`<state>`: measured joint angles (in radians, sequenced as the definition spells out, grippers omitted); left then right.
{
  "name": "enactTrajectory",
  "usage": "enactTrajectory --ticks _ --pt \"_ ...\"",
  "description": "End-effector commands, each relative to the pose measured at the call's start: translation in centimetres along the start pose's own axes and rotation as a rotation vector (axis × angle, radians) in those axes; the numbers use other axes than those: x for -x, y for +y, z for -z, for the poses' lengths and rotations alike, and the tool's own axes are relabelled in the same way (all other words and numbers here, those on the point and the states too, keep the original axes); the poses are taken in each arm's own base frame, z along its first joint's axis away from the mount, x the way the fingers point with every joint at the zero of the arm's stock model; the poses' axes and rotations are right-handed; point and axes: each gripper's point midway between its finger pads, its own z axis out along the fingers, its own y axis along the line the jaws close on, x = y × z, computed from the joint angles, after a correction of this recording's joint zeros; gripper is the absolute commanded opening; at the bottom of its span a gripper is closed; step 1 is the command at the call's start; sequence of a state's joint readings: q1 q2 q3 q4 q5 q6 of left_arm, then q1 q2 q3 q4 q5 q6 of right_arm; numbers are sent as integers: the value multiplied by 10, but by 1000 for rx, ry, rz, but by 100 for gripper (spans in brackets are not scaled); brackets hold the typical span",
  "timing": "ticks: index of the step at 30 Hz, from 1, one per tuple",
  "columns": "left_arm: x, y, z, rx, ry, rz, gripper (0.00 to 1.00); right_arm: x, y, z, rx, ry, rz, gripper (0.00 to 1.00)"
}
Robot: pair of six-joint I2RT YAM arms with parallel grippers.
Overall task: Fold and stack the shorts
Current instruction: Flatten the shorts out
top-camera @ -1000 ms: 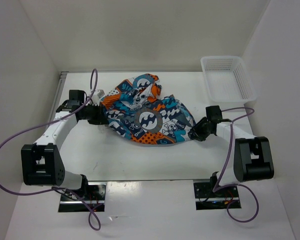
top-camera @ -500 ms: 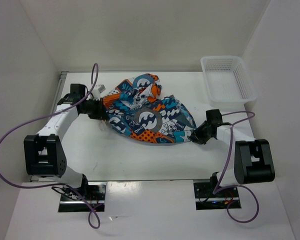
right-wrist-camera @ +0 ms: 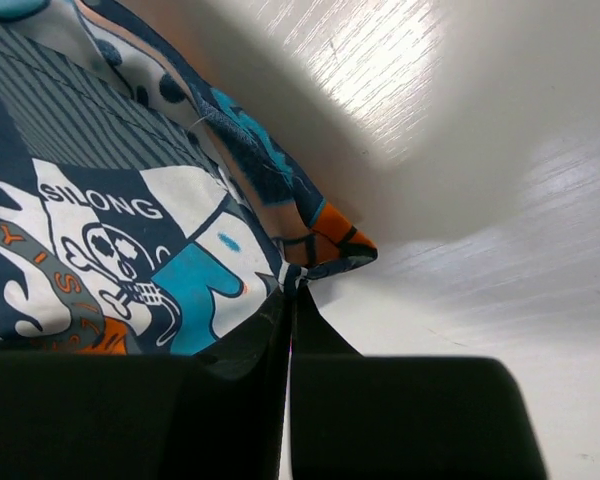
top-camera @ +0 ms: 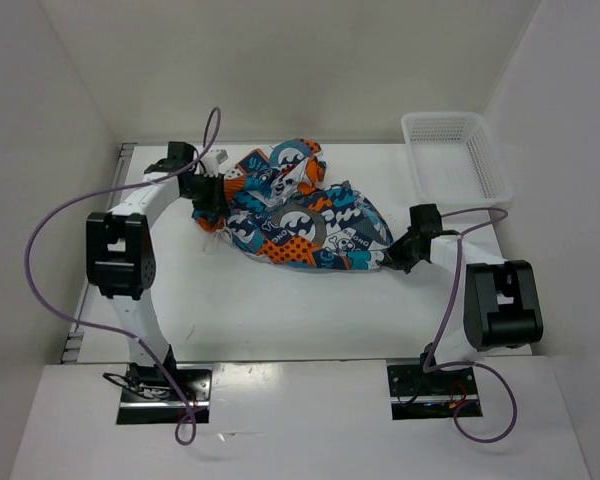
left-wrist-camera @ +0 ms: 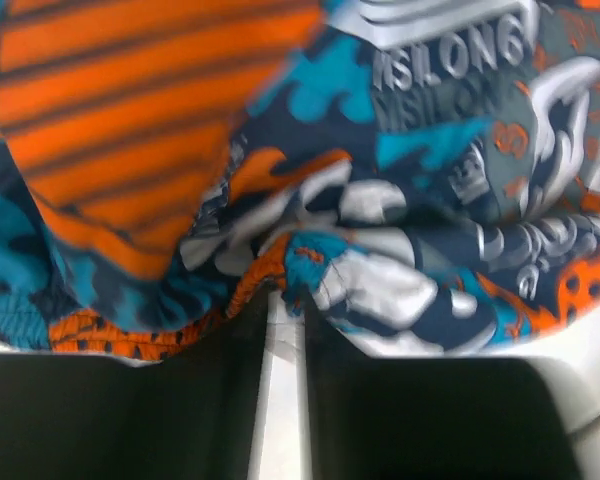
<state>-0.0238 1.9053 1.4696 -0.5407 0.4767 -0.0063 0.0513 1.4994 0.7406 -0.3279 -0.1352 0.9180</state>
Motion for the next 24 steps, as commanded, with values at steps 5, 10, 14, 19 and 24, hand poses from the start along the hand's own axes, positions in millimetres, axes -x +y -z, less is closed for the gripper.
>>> enactTrajectory --ticks 5,10,14,19,24 --pt "43 -3 28 115 -98 -80 95 15 16 6 16 -27 5 0" --pt "9 -20 76 114 -147 -76 97 12 21 12 36 -24 6 0" --pt "-53 -41 67 -7 -81 -45 51 12 21 12 36 -24 6 0" --pt "-104 -51 73 -12 -45 -33 16 12 21 12 35 -24 16 0" --pt "-129 -57 37 -147 -7 -16 33 12 20 12 35 -24 25 0"
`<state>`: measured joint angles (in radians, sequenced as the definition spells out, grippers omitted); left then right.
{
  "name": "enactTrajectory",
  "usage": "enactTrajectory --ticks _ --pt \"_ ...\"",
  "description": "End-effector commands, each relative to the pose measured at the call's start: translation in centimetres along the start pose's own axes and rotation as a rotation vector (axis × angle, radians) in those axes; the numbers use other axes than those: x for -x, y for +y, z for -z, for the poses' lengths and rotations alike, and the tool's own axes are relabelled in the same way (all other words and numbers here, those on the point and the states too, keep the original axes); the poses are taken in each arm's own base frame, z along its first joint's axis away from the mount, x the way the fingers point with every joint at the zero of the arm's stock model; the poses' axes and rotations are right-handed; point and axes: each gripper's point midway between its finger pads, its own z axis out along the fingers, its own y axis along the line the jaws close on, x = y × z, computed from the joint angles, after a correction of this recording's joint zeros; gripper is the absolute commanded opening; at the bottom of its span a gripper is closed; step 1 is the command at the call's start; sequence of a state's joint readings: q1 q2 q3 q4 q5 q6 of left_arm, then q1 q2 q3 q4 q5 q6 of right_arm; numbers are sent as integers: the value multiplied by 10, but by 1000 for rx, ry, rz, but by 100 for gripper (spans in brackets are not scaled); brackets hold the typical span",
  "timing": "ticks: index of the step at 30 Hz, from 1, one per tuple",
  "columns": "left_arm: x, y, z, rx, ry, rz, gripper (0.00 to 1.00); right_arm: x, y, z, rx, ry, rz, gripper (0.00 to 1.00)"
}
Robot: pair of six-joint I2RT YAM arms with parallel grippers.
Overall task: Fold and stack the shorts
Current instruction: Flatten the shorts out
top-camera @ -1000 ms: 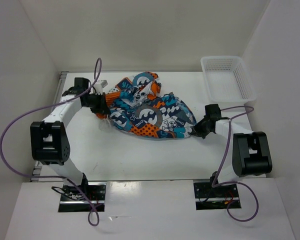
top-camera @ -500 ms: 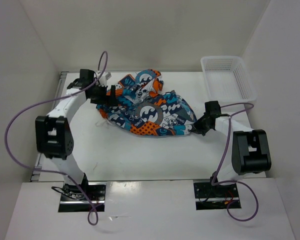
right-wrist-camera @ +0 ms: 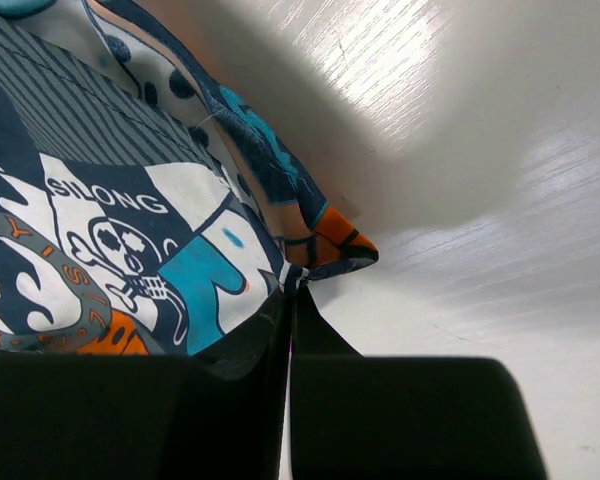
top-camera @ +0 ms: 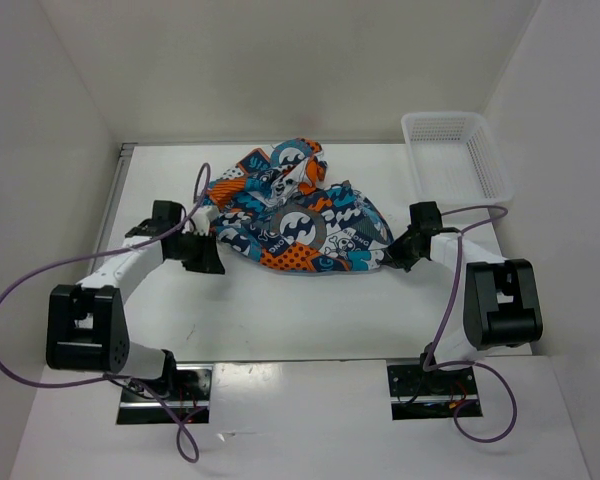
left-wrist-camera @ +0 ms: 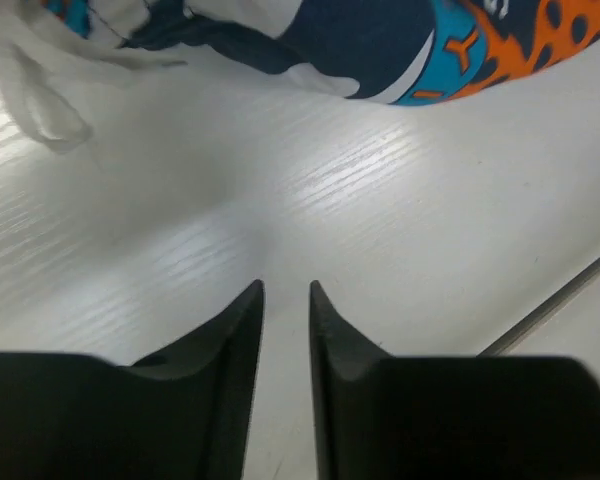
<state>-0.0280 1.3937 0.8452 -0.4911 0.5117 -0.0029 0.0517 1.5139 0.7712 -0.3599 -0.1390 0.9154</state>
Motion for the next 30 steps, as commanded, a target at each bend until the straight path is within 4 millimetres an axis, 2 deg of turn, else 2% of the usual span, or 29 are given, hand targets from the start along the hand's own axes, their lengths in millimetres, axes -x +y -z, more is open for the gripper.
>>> enactTrajectory --ticks 1,2,3,4,5,6,7,8,9,11,14,16,17,19,20,21,22,24,27,28,30 --pt "15 -12 -19 -111 -63 -59 37 11 17 12 46 -37 34 0" --pt "12 -12 -26 -117 -54 -64 41 10 15 12 38 -32 33 0" --pt "28 -10 -27 -113 -113 -104 44 10 15 12 38 -32 33 0" --pt "29 -9 -33 -123 -128 -114 54 10 17 14 47 -38 34 0" --pt "27 -5 -39 -123 -129 -115 56 10 17 14 47 -38 34 0" --pt "40 -4 -43 -130 -177 -148 58 10 17 14 47 -38 43 0" --pt "40 -3 -48 -141 -182 -152 60 11 18 17 55 -45 45 0" --pt "38 -3 -58 -158 -175 -157 60 10 17 17 48 -39 44 0" --pt "49 -2 -61 -167 -216 -187 62 10 17 17 48 -39 44 1" --pt "50 3 -69 -167 -219 -189 62 10 17 20 49 -40 44 1" --pt "60 9 -74 -126 -234 -203 63 10 19 25 59 -47 45 1" --pt "55 16 -83 -116 -208 -185 63 10 19 25 59 -47 45 1" --pt "62 17 -85 -115 -232 -200 63 11 20 27 66 -53 47 1" --pt "61 18 -90 -127 -235 -204 63 7 15 26 52 -42 44 1" --pt "64 18 -91 -125 -259 -220 66 8 16 28 59 -47 45 1" --pt "61 14 -92 -142 -256 -228 78 8 16 28 59 -47 45 1" --pt "57 15 -92 -133 -251 -224 83 9 16 28 54 -55 45 1" --pt "66 16 -89 -112 -284 -242 99 10 17 30 62 -61 47 1" --pt "72 20 -94 -85 -271 -239 99 9 18 31 67 -54 47 1" --pt "83 21 -91 -67 -280 -242 99 9 18 31 67 -54 47 1" --pt "82 22 -100 -39 -257 -244 95 9 18 31 67 -54 47 1"
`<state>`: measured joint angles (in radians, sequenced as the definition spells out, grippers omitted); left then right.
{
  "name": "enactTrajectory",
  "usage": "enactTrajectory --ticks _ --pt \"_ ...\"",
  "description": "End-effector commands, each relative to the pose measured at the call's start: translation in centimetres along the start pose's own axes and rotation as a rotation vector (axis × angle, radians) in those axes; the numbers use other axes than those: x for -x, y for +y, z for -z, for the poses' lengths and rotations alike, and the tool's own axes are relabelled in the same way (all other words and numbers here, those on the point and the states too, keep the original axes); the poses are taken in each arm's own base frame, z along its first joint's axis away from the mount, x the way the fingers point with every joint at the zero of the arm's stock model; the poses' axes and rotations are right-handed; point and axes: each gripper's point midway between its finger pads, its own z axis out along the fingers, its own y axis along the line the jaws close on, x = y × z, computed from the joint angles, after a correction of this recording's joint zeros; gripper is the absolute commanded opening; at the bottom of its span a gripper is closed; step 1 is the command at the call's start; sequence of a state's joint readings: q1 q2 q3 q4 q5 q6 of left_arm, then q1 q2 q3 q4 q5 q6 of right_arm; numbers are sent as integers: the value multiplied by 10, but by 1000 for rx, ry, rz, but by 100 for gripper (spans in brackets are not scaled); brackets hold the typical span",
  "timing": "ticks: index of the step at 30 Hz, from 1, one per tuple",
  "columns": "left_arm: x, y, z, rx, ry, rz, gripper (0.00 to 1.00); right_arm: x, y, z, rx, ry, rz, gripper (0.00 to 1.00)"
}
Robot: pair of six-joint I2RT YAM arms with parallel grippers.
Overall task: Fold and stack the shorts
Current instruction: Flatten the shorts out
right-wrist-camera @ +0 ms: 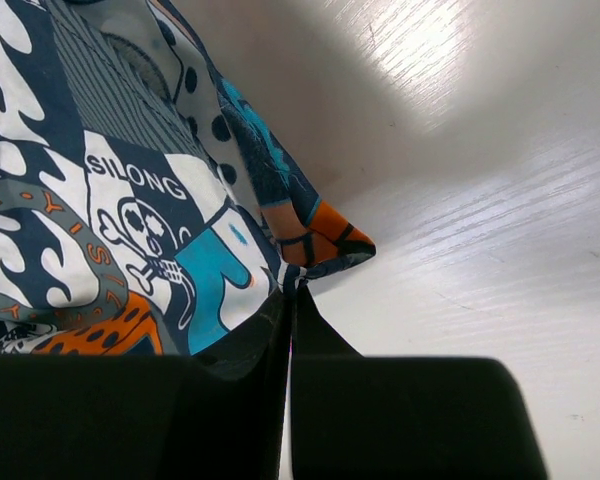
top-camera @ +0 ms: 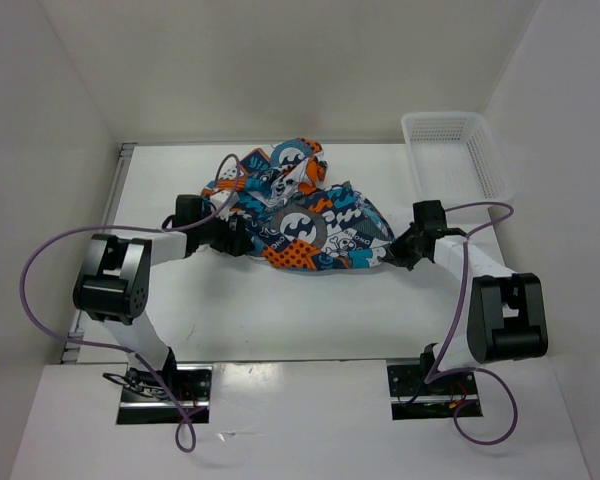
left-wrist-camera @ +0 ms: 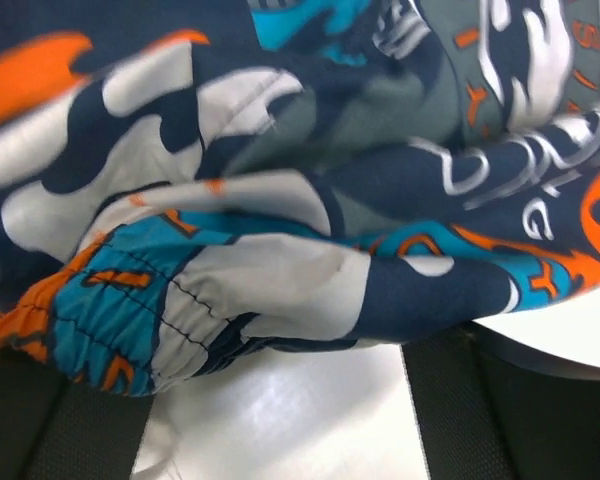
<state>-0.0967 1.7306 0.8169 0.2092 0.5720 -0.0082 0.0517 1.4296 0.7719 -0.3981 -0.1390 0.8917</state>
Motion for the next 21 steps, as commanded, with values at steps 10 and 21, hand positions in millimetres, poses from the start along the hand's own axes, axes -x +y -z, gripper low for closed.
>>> enactTrajectory --ticks 10,21 --pt "12 -3 -19 27 8 -53 31 7 12 14 40 -33 9 2" --pt "129 0 69 -26 -28 67 0 36 57 49 118 -87 161 2"
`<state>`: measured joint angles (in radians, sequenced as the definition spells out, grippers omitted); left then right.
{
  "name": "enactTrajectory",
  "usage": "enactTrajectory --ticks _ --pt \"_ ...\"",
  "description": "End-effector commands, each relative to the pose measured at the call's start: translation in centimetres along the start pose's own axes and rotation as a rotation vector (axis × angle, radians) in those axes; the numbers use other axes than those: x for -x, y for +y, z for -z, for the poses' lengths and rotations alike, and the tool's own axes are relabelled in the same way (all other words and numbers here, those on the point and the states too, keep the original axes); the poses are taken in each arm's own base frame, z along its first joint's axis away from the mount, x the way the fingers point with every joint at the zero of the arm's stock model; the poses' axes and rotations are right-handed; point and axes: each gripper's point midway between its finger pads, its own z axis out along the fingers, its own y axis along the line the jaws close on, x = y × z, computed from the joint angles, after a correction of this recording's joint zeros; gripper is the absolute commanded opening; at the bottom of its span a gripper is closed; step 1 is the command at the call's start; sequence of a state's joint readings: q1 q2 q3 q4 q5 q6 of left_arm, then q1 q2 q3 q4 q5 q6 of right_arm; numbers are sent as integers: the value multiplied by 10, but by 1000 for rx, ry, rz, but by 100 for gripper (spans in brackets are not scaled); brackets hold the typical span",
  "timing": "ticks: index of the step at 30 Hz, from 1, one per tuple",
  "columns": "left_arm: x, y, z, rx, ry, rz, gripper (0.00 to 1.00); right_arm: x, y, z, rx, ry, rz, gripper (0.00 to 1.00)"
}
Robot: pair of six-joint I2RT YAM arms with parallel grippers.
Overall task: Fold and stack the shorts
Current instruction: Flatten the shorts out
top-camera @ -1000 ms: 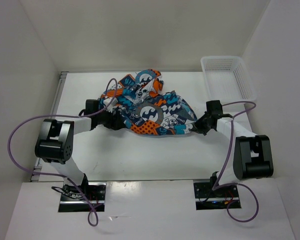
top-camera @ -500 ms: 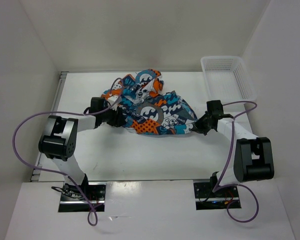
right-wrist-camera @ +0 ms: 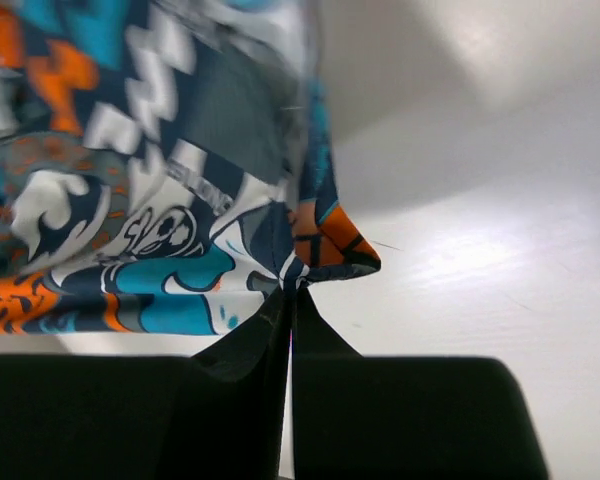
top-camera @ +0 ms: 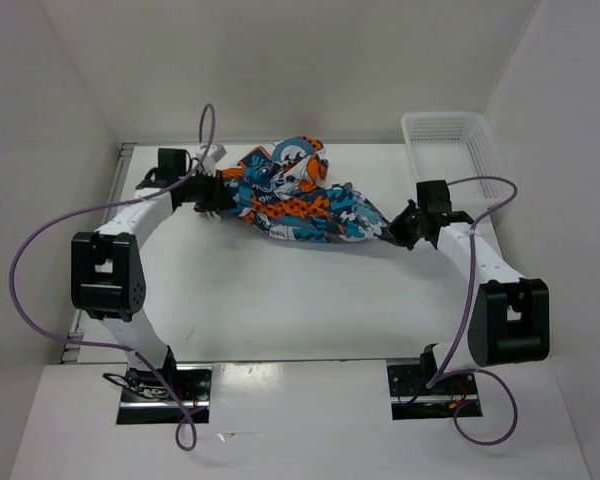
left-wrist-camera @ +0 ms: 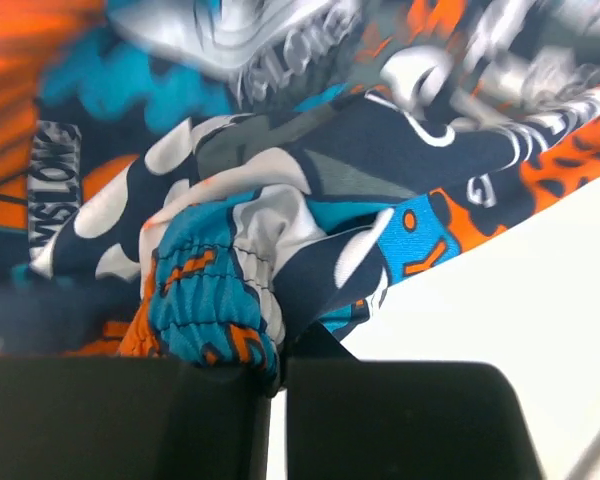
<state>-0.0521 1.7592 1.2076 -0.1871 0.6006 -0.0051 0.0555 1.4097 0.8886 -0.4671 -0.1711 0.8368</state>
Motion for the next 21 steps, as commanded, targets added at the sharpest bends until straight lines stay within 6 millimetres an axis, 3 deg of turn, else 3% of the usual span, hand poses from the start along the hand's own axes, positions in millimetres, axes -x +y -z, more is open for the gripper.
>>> enactTrajectory --ticks 1,3,6,7,8,9,11,13,14,15,18,21 --pt "35 -4 53 -24 -11 72 0 26 30 28 57 -72 108 1" --pt "31 -8 67 -36 2 109 0 20 24 33 39 -56 113 1" --pt "-16 -19 81 -42 87 211 0 2 6 39 17 -21 119 1" --pt "-31 -28 87 -46 112 233 0 -13 -9 35 -3 15 103 1" --pt "-64 -33 86 -55 175 290 0 -21 -17 39 -8 19 91 1" --pt "-75 -40 90 -57 189 303 0 -38 -29 34 -27 60 84 1" --pt "-104 -46 98 -43 260 371 0 -54 -22 36 -15 78 73 6" --pt "-124 -46 105 7 323 404 3 -57 -23 32 -37 79 43 11" --pt "-128 -45 107 25 329 401 17 -57 -30 24 -69 82 31 11" --pt "-129 -40 109 43 326 407 40 -55 -31 19 -84 75 20 13" --pt "-134 -31 99 44 334 414 67 -45 -28 0 -113 71 28 18" --pt "-134 -31 104 73 322 394 70 -45 -32 -6 -138 78 25 28"
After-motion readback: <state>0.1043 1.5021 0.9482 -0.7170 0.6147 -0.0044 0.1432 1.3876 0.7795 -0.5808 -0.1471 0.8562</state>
